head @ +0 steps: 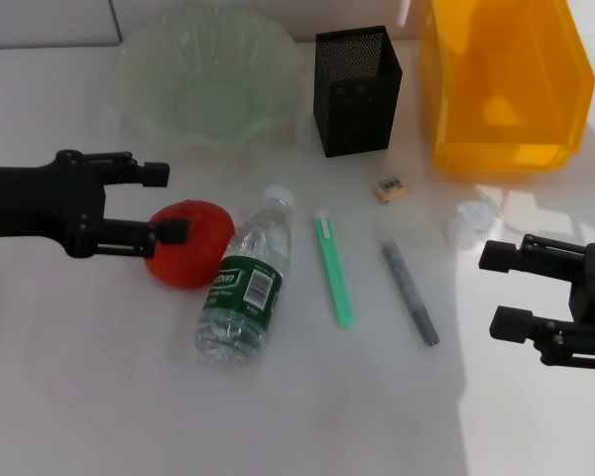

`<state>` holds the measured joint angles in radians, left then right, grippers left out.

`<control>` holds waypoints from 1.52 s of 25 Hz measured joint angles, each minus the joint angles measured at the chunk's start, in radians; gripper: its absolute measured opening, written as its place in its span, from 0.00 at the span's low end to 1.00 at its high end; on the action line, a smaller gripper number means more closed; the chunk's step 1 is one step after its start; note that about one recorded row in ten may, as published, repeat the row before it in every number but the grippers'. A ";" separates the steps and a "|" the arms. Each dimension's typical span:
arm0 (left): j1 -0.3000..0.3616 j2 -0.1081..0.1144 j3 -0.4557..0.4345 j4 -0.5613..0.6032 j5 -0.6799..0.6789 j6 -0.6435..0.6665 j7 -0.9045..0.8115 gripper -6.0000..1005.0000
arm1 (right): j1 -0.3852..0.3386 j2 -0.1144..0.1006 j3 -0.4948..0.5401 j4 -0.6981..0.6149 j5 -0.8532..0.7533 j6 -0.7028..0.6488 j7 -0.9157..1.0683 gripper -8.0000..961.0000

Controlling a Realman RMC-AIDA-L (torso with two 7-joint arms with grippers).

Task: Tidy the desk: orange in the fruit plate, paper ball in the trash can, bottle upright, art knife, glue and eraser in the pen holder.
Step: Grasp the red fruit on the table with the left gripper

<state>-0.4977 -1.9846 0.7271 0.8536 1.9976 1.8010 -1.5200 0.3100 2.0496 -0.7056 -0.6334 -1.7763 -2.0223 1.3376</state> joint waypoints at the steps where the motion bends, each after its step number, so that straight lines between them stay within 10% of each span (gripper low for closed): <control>1: 0.003 0.000 -0.002 -0.002 0.002 -0.032 0.003 0.78 | -0.002 0.001 0.000 0.000 0.000 0.002 0.000 0.78; 9: 0.017 -0.028 0.004 -0.008 0.029 -0.214 0.024 0.76 | -0.004 0.003 0.000 0.015 0.000 0.025 -0.001 0.78; 11: 0.010 -0.082 0.029 -0.026 0.101 -0.357 0.085 0.75 | -0.002 0.003 0.000 0.023 0.000 0.027 -0.001 0.78; 24: 0.034 -0.088 0.184 -0.054 0.050 -0.485 0.172 0.72 | 0.005 0.010 0.000 0.037 0.000 0.040 -0.002 0.78; 38: 0.046 -0.087 0.184 -0.060 0.018 -0.478 0.198 0.24 | -0.002 0.014 0.000 0.039 0.000 0.050 -0.001 0.78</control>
<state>-0.4519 -2.0713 0.9111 0.7939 2.0155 1.3228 -1.3216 0.3081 2.0634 -0.7057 -0.5948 -1.7763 -1.9724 1.3361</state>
